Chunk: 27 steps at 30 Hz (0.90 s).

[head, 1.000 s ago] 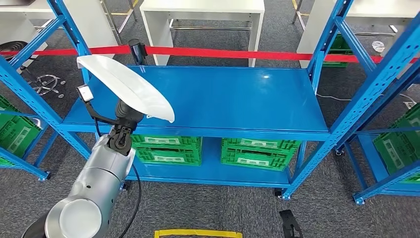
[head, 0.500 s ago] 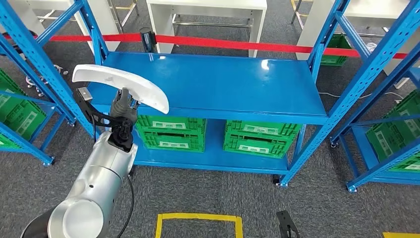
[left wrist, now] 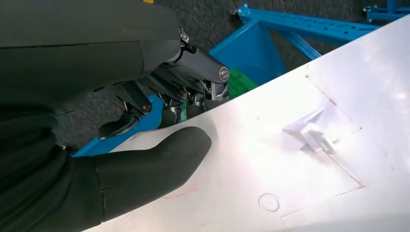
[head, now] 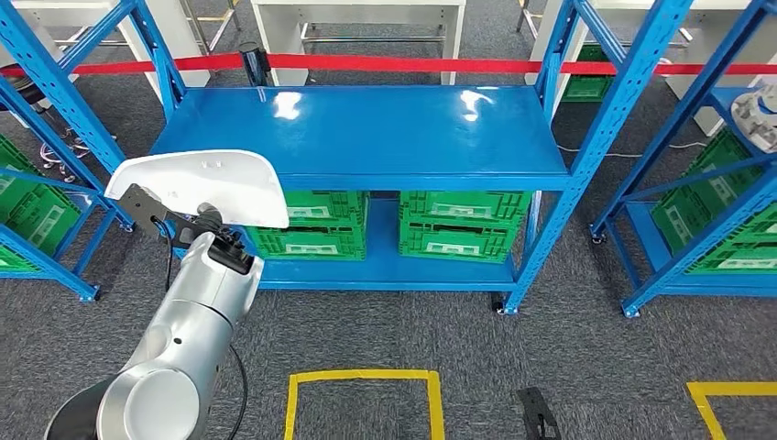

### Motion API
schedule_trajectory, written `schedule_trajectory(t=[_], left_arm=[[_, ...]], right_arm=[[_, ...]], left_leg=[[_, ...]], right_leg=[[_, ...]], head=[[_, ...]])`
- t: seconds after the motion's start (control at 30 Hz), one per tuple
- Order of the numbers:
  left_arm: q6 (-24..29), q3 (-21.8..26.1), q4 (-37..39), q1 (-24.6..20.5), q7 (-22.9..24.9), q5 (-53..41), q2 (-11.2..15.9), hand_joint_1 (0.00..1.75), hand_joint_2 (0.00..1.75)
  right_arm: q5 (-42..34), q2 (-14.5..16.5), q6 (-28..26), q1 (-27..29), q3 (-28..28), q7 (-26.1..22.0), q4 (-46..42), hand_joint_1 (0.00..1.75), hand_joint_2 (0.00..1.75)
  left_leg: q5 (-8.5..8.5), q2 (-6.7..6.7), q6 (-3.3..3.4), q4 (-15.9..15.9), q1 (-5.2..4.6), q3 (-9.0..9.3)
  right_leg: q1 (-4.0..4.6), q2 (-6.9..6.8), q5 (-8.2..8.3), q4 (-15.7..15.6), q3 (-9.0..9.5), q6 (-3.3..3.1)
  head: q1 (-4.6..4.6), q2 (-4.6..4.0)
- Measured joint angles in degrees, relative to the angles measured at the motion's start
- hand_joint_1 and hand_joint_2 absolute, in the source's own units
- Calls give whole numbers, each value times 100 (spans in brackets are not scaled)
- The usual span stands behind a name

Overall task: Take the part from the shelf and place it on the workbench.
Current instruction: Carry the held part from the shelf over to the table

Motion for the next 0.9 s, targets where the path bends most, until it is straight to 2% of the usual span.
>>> schedule_trajectory(t=[0.03,0.07,0.1,0.13,0.17,0.2,0.23,0.27,0.3,0.33,0.4,0.43,0.47,0.5,0.53,0.57,0.6,0.63,0.67,0.7,0.73,0.77,0.8,0.83,0.87,0.9], left_arm=[[11,-7,0,-2,10,27,12,175,175],[11,-9,2,-2,25,65,25,175,175],[11,-9,7,2,41,107,32,175,175],[11,-9,12,9,54,139,39,175,175],[11,-10,16,17,61,163,43,175,175],[11,-11,16,22,63,179,44,175,175],[11,-19,8,24,61,193,45,175,175],[12,-35,-9,24,55,216,43,175,175],[13,-58,-28,28,48,239,41,175,175],[14,-81,-45,32,39,272,43,175,175],[15,-115,-62,47,26,370,51,175,175],[15,-137,-68,53,26,448,57,175,175],[16,-172,-80,59,31,533,62,175,175],[16,-219,-95,66,36,615,69,175,175],[16,-271,-110,74,42,681,79,175,175],[16,-323,-122,90,43,724,92,175,175],[16,-364,-131,112,43,753,105,175,175],[16,-398,-137,137,43,772,118,175,175],[16,-425,-142,164,43,780,129,175,175],[16,-448,-151,186,43,786,138,175,175],[16,-473,-163,199,41,788,146,175,175],[16,-500,-179,206,35,790,151,175,175],[22,-528,-196,208,26,793,161,175,175],[34,-557,-209,208,15,804,171,175,175],[47,-586,-219,210,5,826,182,175,175],[59,-615,-223,217,-3,858,193,175,175]], right_arm=[[1,1,2,1,0,4,0,0,0],[1,3,4,5,0,3,0,0,0],[2,4,8,8,0,3,0,0,0],[2,4,11,11,0,1,0,0,0],[2,4,14,11,0,-5,0,0,0],[2,4,16,11,0,-14,0,0,0],[2,4,17,11,0,-24,-1,0,0],[5,4,20,13,0,-39,-1,0,0],[10,4,21,15,0,-54,-2,0,0],[15,4,22,17,0,-67,-2,0,0],[30,4,22,27,0,-81,-2,0,0],[39,4,23,32,-1,-75,-1,0,0],[48,5,25,35,-1,-71,-1,0,0],[57,6,26,34,-2,-66,0,0,0],[64,7,27,27,-2,-63,0,0,0],[70,8,28,20,-2,-64,0,0,0],[78,7,29,15,-2,-64,0,0,0],[81,7,30,13,-2,-63,0,0,0],[85,7,30,12,-2,-63,0,0,0],[87,7,31,11,-2,-62,0,0,0],[90,7,32,7,-2,-62,-1,0,0],[95,5,33,-4,-2,-61,-1,0,0],[99,3,33,-19,-2,-60,-2,0,0],[104,2,34,-35,-2,-59,-2,0,0],[108,0,38,-48,-2,-57,-2,0,0],[111,1,42,-50,-2,-56,-2,0,0]], left_leg=[[-304,-34,-31,339,9,-88],[-525,-47,-55,715,19,-151],[-619,-52,-73,1031,27,-179],[-573,-53,-85,1201,34,-137],[-437,-52,-91,1190,42,-8],[-292,-47,-92,981,49,220],[-259,-35,-88,618,53,528],[-324,-28,-63,185,44,843],[-420,-20,-26,-162,31,1064],[-515,-16,22,-383,11,1190],[-465,-5,142,-472,-7,1160],[-402,11,201,-480,-3,1126],[-325,28,257,-494,7,1068],[-238,45,299,-504,16,992],[-156,54,323,-503,12,907],[-76,60,333,-499,7,808],[0,70,334,-492,1,709],[68,78,332,-482,-6,615],[132,85,323,-467,-12,520],[192,90,314,-449,-18,426],[252,92,301,-427,-23,339],[307,91,280,-405,-32,261],[359,94,255,-389,-36,206],[415,98,223,-387,-36,175],[476,103,186,-401,-32,160],[542,108,147,-427,-29,154]], right_leg=[[-3,9,83,-4,-92,-16],[-5,14,162,-2,-191,-18],[-7,19,240,2,-293,-13],[-9,22,318,6,-397,-4],[-12,22,393,14,-500,9],[-17,24,463,27,-597,28],[-19,27,528,43,-681,55],[-17,30,585,63,-744,89],[-13,33,645,69,-779,126],[-10,37,706,57,-793,164],[-24,37,808,5,-797,240],[-34,25,748,29,-827,270],[-43,5,573,147,-887,296],[-49,-22,286,393,-973,314],[-47,-45,-50,742,-1072,327],[-48,-58,-321,1146,-1154,340],[-46,-63,-464,1509,-1198,347],[-44,-64,-463,1749,-1182,347],[-40,-64,-348,1817,-1083,335],[-33,-63,-189,1679,-883,313],[-22,-52,-85,1377,-598,279],[-2,-29,-99,945,-261,234],[14,-8,-186,532,28,199],[35,13,-287,232,211,171],[54,25,-350,58,289,152],[52,24,-320,7,268,137]], head=[[-3,0],[-4,0],[-4,0],[-4,0],[-4,0],[-4,0],[-4,0],[-2,0],[2,0],[5,0],[8,0],[7,0],[7,0],[8,0],[9,0],[9,0],[9,0],[9,0],[9,0],[9,0],[9,0],[9,0],[7,0],[7,0],[8,0],[7,0]])
